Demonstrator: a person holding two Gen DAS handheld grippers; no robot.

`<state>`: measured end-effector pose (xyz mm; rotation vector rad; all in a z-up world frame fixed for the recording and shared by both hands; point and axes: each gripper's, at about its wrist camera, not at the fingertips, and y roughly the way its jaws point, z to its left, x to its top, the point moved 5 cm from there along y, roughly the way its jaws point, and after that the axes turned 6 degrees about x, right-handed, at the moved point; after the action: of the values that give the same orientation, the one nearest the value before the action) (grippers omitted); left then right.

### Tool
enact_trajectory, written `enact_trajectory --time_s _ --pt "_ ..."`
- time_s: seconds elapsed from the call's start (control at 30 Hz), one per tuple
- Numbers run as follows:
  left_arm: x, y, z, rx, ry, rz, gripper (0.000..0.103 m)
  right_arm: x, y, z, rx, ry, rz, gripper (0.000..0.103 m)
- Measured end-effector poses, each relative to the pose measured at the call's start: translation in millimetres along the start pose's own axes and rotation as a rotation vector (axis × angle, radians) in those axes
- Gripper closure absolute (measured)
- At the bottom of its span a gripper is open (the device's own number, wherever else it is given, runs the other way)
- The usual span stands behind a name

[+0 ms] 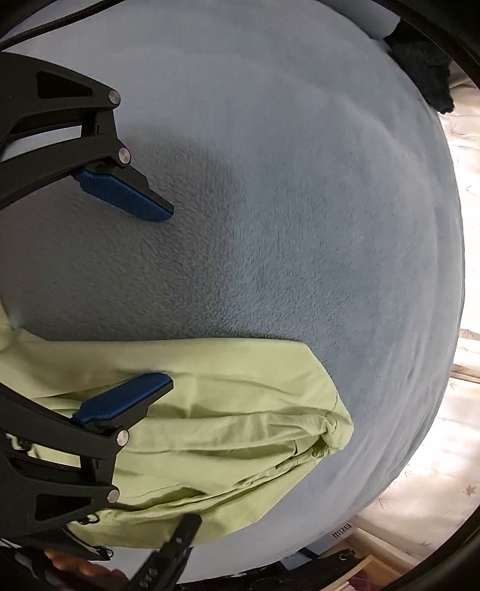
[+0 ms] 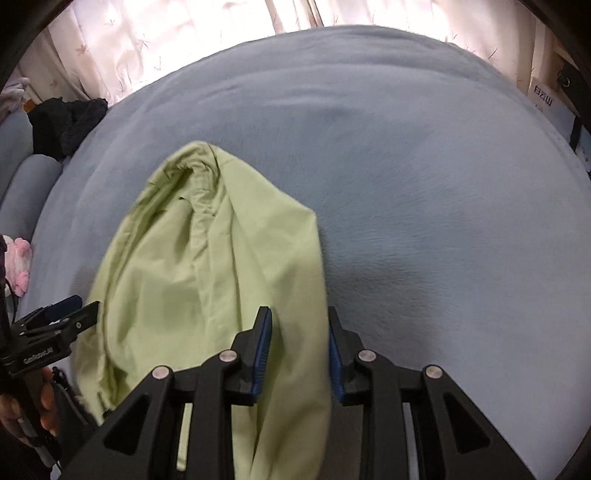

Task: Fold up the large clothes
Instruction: 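Grasp the green hood with both tools and lift it up, then lay the green hood over the black bundle with both tools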

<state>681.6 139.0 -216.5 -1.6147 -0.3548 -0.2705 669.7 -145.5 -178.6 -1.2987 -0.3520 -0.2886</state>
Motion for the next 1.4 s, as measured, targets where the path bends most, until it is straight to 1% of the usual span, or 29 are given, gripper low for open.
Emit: enact_trajectory --time_s 0.03,0.07,0.1,0.13,0.17,0.2,0.23,0.3,0.4,0.5,0.53,0.6,0.63,0.67,0.77,0.83,0.9,0.93,1.0,1.03,1.13,1.23,1.3,1.37,1.4 --pt "1 4 -2 0.003 0.007 -0.004 0.02 1 6 1 -0.003 -0.001 -0.003 0.076" --pt "-1 5 -4 0.003 0.017 -0.014 0.023 1 10 2 -0.004 0.002 -0.008 0.076" --pt "-1 5 -6 0.002 0.028 -0.031 0.043 1 12 2 0.001 0.007 -0.012 0.076" --pt "-1 5 -10 -0.019 0.04 -0.039 0.057 2 13 3 0.004 0.01 -0.023 0.077" --pt "-1 4 -14 -0.062 0.044 -0.033 0.086 3 12 5 0.0 0.007 -0.04 0.089" --pt "-3 2 -14 -0.097 0.038 -0.027 0.1 4 12 6 -0.004 0.003 -0.043 0.096" --pt "-3 -3 -16 -0.076 0.037 -0.042 0.101 4 9 7 -0.013 -0.006 -0.047 0.1" --pt "-3 -17 -19 -0.03 0.059 -0.09 0.102 5 -3 13 -0.046 -0.047 -0.081 0.102" --pt "-4 -47 -19 -0.017 0.066 -0.164 0.102 3 -34 19 -0.037 -0.073 -0.153 0.102" --pt "-15 -88 -10 -0.041 0.075 -0.232 0.103 -8 -74 26 0.009 -0.087 -0.234 0.102" --pt "-20 -100 -5 -0.049 0.081 -0.25 0.103 -16 -94 28 0.037 -0.101 -0.277 0.102" --pt "-37 -131 9 -0.073 0.085 -0.288 0.103 -29 -119 33 0.086 -0.119 -0.331 0.102" --pt "-47 -147 16 -0.092 0.087 -0.306 0.103 -43 -137 36 0.125 -0.137 -0.364 0.102" --pt "-60 -159 21 -0.113 0.087 -0.317 0.103 -53 -149 38 0.143 -0.154 -0.385 0.102" --pt "-93 -187 32 -0.164 0.097 -0.349 0.102 -93 -179 49 0.169 -0.233 -0.434 0.102" --pt "-125 -201 39 -0.201 0.115 -0.365 0.102 -121 -190 54 0.164 -0.267 -0.43 0.101" --pt "-155 -207 49 -0.206 0.146 -0.367 0.1 -149 -199 54 0.14 -0.297 -0.416 0.1" --pt "-174 -208 55 -0.207 0.161 -0.351 0.1 -163 -203 53 0.131 -0.309 -0.401 0.098" --pt "-200 -213 64 -0.195 0.174 -0.33 0.1 -187 -204 47 0.107 -0.315 -0.353 0.094" --pt "-218 -213 71 -0.187 0.184 -0.305 0.1 -198 -204 42 0.094 -0.31 -0.33 0.093" --pt "-251 -219 81 -0.169 0.193 -0.262 0.1 -231 -209 29 0.072 -0.273 -0.27 0.093" --pt "-274 -228 89 -0.161 0.206 -0.227 0.1 -251 -217 25 0.062 -0.246 -0.243 0.093" --pt "-287 -237 88 -0.153 0.218 -0.213 0.1 -264 -227 26 0.063 -0.23 -0.232 0.093" --pt "-286 -240 87 -0.15 0.226 -0.205 0.099 -275 -237 28 0.07 -0.218 -0.225 0.093" --pt "-293 -249 87 -0.149 0.227 -0.202 0.098 -281 -244 31 0.076 -0.214 -0.222 0.093"
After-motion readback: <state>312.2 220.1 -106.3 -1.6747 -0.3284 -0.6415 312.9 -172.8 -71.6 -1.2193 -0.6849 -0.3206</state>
